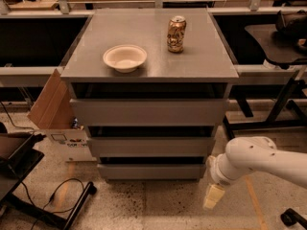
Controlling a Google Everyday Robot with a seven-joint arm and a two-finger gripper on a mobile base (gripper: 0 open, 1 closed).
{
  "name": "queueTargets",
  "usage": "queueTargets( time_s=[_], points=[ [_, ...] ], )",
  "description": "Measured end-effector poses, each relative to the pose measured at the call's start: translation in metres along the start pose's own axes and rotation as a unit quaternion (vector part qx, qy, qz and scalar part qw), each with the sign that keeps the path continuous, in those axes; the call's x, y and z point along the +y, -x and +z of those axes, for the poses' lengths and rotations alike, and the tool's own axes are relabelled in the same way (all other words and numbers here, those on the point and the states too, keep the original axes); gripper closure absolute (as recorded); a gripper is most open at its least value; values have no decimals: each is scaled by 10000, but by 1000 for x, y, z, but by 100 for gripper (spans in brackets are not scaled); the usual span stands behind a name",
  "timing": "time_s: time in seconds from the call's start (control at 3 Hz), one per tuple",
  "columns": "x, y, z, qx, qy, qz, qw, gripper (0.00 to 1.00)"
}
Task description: Open bottom drawer
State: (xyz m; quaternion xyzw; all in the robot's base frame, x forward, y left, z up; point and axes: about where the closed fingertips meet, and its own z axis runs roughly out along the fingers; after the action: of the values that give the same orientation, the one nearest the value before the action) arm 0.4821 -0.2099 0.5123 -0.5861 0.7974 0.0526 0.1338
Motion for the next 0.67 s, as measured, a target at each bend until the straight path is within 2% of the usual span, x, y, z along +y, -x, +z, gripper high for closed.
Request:
queueTargets(
  time_s=[0.67],
  points=[
    [-14,-26,118,411,407,-260,9980,0]
  ],
)
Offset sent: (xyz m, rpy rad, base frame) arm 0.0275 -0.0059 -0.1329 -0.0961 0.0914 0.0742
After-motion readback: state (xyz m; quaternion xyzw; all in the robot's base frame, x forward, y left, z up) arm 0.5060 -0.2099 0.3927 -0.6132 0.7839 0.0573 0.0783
